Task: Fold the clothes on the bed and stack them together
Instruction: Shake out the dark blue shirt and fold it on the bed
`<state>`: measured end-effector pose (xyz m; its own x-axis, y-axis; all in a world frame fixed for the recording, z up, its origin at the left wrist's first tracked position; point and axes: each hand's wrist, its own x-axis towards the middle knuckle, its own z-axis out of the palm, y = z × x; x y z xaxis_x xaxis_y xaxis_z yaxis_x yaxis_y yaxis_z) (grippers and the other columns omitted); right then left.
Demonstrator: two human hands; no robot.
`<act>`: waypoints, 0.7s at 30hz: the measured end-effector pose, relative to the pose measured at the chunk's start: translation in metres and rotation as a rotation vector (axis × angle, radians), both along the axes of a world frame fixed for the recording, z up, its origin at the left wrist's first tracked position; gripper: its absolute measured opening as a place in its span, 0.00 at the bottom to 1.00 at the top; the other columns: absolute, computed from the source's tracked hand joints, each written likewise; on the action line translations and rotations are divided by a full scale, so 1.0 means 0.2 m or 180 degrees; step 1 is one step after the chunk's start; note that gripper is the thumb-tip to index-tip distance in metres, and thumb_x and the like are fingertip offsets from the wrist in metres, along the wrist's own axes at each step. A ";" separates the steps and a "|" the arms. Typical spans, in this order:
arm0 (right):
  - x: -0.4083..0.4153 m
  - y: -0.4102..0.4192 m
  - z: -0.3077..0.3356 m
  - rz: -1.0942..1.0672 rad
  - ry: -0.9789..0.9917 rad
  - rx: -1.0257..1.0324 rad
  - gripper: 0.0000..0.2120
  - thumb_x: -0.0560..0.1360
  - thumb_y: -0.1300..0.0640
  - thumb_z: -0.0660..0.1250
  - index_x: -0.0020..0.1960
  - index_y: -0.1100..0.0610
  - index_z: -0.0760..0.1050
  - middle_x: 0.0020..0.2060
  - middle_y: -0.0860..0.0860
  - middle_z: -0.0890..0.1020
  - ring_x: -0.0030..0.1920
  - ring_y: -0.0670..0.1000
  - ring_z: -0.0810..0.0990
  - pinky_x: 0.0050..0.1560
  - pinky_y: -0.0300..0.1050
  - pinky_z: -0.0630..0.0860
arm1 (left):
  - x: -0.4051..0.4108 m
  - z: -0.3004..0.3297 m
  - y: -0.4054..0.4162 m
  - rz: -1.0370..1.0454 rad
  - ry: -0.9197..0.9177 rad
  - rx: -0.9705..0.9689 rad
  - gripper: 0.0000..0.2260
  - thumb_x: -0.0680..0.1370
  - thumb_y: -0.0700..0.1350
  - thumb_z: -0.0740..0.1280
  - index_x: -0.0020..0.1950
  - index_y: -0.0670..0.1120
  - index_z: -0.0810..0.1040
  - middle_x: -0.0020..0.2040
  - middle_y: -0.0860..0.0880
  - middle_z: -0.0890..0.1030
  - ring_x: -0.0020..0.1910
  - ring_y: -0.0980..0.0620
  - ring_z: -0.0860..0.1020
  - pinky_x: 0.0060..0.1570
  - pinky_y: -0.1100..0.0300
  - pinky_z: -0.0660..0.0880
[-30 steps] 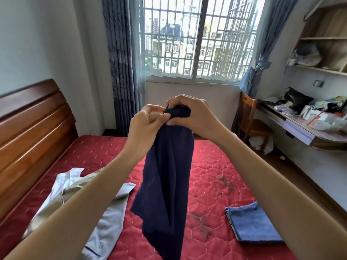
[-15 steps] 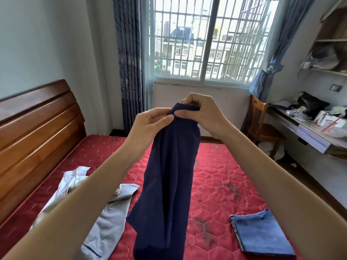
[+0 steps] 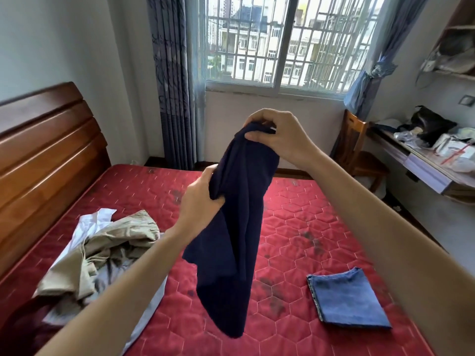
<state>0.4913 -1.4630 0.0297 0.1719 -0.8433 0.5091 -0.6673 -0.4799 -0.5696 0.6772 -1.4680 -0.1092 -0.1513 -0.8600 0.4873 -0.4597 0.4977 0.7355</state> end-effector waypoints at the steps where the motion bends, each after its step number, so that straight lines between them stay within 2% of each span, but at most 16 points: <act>1: -0.02 -0.01 0.00 -0.0043 -0.0049 -0.0041 0.07 0.72 0.62 0.73 0.49 0.53 0.80 0.43 0.43 0.82 0.45 0.39 0.78 0.52 0.34 0.73 | 0.00 -0.06 -0.01 0.0134 -0.0161 -0.0016 0.27 0.68 0.33 0.71 0.65 0.48 0.73 0.47 0.53 0.81 0.44 0.51 0.80 0.45 0.60 0.74; 3: -0.05 -0.03 0.01 -0.0120 -0.0117 -0.0105 0.08 0.72 0.62 0.73 0.48 0.53 0.80 0.43 0.42 0.82 0.46 0.41 0.79 0.53 0.35 0.73 | 0.02 -0.16 -0.04 0.0291 -0.0254 -0.0036 0.22 0.69 0.34 0.72 0.63 0.45 0.75 0.46 0.48 0.83 0.43 0.46 0.80 0.44 0.56 0.74; 6: -0.10 -0.05 0.02 -0.0237 -0.0197 -0.0129 0.08 0.71 0.61 0.73 0.48 0.53 0.81 0.43 0.42 0.82 0.45 0.41 0.79 0.53 0.37 0.74 | 0.05 -0.24 -0.08 0.0590 -0.0305 -0.0161 0.09 0.74 0.36 0.71 0.53 0.43 0.80 0.38 0.46 0.83 0.37 0.42 0.80 0.37 0.58 0.67; 7: -0.11 -0.06 0.02 -0.0274 -0.0237 -0.0119 0.07 0.71 0.61 0.73 0.48 0.53 0.81 0.43 0.43 0.82 0.45 0.42 0.79 0.53 0.38 0.75 | 0.06 -0.25 -0.08 0.0689 -0.0321 -0.0220 0.07 0.75 0.37 0.69 0.53 0.43 0.80 0.37 0.45 0.83 0.36 0.41 0.80 0.36 0.57 0.67; 9: -0.13 -0.07 0.01 -0.0376 -0.0321 -0.0116 0.07 0.71 0.61 0.73 0.48 0.54 0.81 0.43 0.45 0.83 0.45 0.43 0.80 0.54 0.41 0.76 | 0.08 -0.25 -0.08 0.0851 -0.0283 -0.0311 0.10 0.78 0.37 0.67 0.59 0.42 0.78 0.40 0.43 0.84 0.37 0.40 0.81 0.38 0.53 0.73; 11: -0.14 -0.08 0.01 -0.0490 -0.0387 -0.0125 0.06 0.71 0.60 0.73 0.48 0.54 0.81 0.44 0.46 0.83 0.47 0.45 0.80 0.55 0.44 0.77 | 0.10 -0.24 -0.06 0.0944 -0.0212 -0.0545 0.12 0.78 0.36 0.66 0.62 0.42 0.74 0.41 0.42 0.84 0.36 0.40 0.82 0.37 0.52 0.74; 14: -0.14 -0.08 0.00 -0.0605 -0.0441 -0.0082 0.06 0.71 0.60 0.73 0.48 0.54 0.82 0.44 0.47 0.83 0.48 0.47 0.81 0.56 0.47 0.77 | 0.11 -0.23 -0.02 0.0832 -0.0320 -0.1106 0.12 0.77 0.32 0.65 0.55 0.46 0.71 0.39 0.44 0.82 0.29 0.43 0.79 0.29 0.57 0.70; 16: -0.12 -0.09 -0.01 -0.0638 -0.0437 -0.0052 0.06 0.71 0.60 0.73 0.48 0.55 0.82 0.44 0.47 0.83 0.48 0.48 0.81 0.55 0.48 0.77 | 0.07 -0.23 -0.01 0.0552 -0.0543 -0.1373 0.09 0.75 0.32 0.62 0.50 0.44 0.77 0.45 0.45 0.83 0.31 0.44 0.80 0.28 0.56 0.75; 18: -0.09 -0.09 -0.01 -0.0679 -0.0395 -0.0040 0.06 0.71 0.60 0.73 0.48 0.56 0.82 0.44 0.48 0.84 0.48 0.48 0.81 0.55 0.47 0.77 | 0.00 -0.24 0.02 0.0377 -0.0795 -0.1307 0.09 0.73 0.31 0.65 0.45 0.41 0.82 0.47 0.46 0.84 0.32 0.44 0.81 0.30 0.56 0.77; 20: -0.06 -0.10 -0.01 -0.0732 -0.0365 -0.0046 0.06 0.71 0.59 0.73 0.48 0.55 0.82 0.44 0.47 0.83 0.48 0.47 0.81 0.53 0.44 0.77 | -0.10 -0.25 0.05 0.0380 -0.0797 -0.0924 0.09 0.72 0.32 0.69 0.50 0.40 0.83 0.47 0.44 0.84 0.35 0.43 0.82 0.34 0.55 0.77; 21: -0.05 -0.10 0.00 -0.0772 -0.0357 -0.0064 0.06 0.71 0.58 0.73 0.48 0.53 0.82 0.43 0.45 0.83 0.47 0.45 0.80 0.52 0.42 0.76 | -0.15 -0.26 0.07 0.0439 -0.0707 -0.0726 0.08 0.74 0.35 0.70 0.53 0.39 0.82 0.47 0.43 0.84 0.38 0.42 0.82 0.36 0.55 0.77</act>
<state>0.4814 -1.4834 0.0288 -0.0926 -0.8426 0.5306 -0.6974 -0.3255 -0.6385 0.6477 -1.4532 -0.1610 -0.1652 -0.7525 0.6376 -0.6704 0.5598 0.4870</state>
